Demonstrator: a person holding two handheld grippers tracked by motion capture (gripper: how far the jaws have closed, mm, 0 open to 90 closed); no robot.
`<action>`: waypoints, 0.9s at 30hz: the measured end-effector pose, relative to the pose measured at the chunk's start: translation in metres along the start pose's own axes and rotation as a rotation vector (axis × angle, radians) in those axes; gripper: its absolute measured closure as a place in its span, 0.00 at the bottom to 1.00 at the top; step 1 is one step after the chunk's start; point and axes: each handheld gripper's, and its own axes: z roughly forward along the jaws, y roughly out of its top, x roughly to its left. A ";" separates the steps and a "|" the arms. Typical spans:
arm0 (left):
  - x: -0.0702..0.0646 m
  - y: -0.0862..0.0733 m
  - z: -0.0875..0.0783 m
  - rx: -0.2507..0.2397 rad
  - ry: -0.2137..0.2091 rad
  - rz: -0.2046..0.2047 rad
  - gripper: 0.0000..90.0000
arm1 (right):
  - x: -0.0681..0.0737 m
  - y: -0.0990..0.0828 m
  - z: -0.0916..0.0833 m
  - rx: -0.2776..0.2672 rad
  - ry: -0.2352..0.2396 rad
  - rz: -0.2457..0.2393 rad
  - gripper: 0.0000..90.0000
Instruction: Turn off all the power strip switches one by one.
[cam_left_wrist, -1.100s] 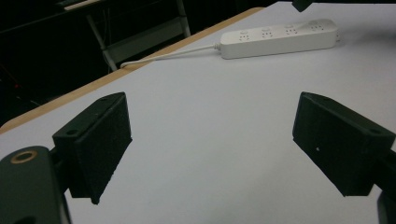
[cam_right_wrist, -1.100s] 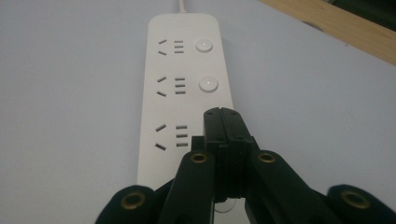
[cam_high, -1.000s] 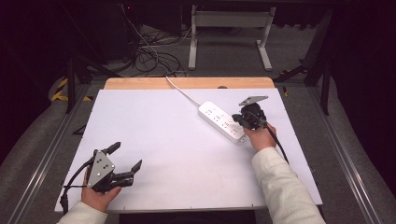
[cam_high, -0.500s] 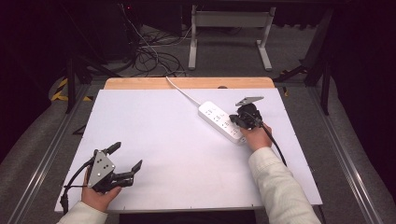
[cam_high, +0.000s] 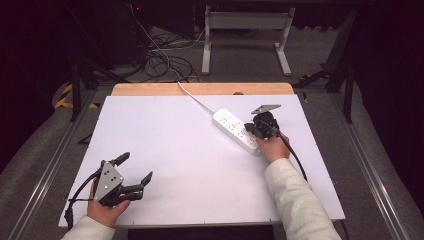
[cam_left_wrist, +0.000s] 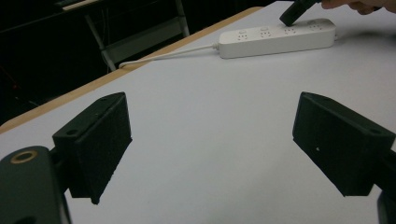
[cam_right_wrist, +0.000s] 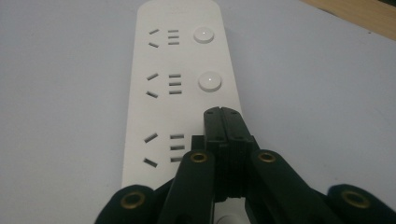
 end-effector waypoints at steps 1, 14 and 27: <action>0.000 0.000 0.000 0.000 0.000 0.001 0.14 | 0.000 0.000 0.000 0.000 0.002 0.001 1.00; 0.000 0.000 0.000 -0.002 0.000 0.004 0.14 | 0.002 0.001 0.000 0.013 -0.011 -0.005 1.00; -0.001 0.000 -0.001 -0.004 -0.004 -0.002 0.14 | 0.011 0.003 0.001 0.023 -0.052 -0.047 1.00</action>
